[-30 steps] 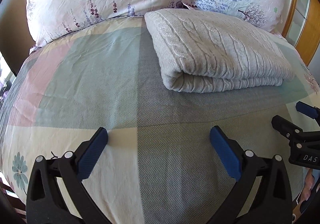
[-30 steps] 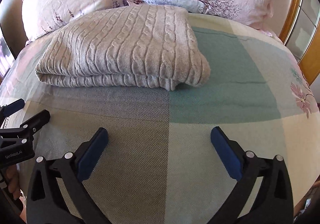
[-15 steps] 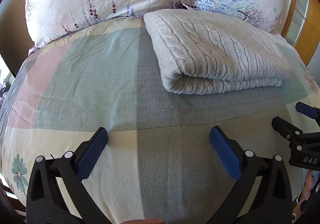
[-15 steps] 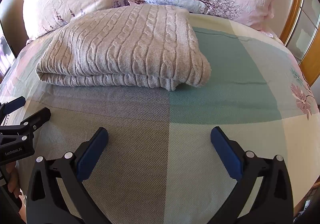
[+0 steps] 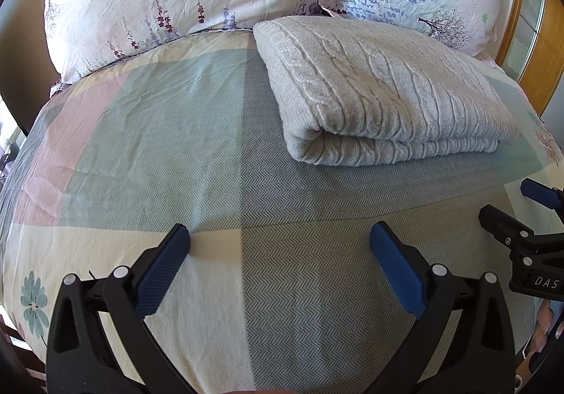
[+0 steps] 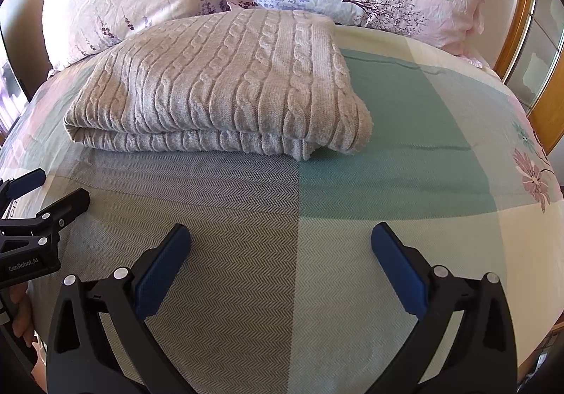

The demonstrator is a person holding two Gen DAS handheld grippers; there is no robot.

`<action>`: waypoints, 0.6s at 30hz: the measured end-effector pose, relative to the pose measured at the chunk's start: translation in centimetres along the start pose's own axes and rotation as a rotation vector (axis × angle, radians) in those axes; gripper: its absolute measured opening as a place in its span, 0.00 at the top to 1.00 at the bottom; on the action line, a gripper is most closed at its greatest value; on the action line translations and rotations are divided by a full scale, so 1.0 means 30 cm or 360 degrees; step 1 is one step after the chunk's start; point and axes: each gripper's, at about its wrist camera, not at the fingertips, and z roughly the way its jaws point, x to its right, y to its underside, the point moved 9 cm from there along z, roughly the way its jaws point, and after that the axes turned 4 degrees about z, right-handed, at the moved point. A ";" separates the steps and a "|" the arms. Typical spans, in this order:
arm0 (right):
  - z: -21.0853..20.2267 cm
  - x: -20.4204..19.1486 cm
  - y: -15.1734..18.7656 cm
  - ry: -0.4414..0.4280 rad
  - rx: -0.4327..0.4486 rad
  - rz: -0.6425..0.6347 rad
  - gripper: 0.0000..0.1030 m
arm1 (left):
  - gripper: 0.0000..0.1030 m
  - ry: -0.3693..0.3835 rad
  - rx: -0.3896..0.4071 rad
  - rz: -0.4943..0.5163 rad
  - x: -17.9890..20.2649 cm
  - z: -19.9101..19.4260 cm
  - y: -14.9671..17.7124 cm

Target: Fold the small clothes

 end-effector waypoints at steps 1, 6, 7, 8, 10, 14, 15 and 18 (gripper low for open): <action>0.000 0.000 0.000 0.0000 0.0000 0.0000 0.01 | 0.02 0.0000 0.0000 0.0000 0.000 0.000 0.001; -0.001 0.000 -0.001 -0.0002 0.0002 -0.0002 0.01 | 0.02 0.0000 0.0000 -0.0001 0.000 -0.001 0.001; -0.001 0.000 -0.001 -0.0002 0.0003 -0.0002 0.01 | 0.02 0.0000 0.0000 -0.0001 0.000 -0.002 0.002; -0.002 -0.001 -0.002 -0.0003 0.0003 -0.0004 0.01 | 0.02 0.0000 0.0000 -0.0001 0.000 -0.001 0.001; -0.002 -0.001 -0.001 -0.0002 0.0003 -0.0003 0.01 | 0.02 0.0000 0.0000 -0.0001 -0.001 -0.001 0.001; -0.003 -0.003 -0.003 -0.0008 0.0006 -0.0008 0.01 | 0.02 0.0000 0.0000 -0.0001 -0.001 -0.001 0.001; -0.003 -0.003 -0.004 -0.0009 0.0007 -0.0009 0.01 | 0.02 0.0000 0.0000 0.0000 -0.001 -0.002 0.003; -0.004 -0.003 -0.004 -0.0011 0.0012 -0.0009 0.01 | 0.02 -0.0003 0.0000 -0.0001 -0.002 -0.002 0.002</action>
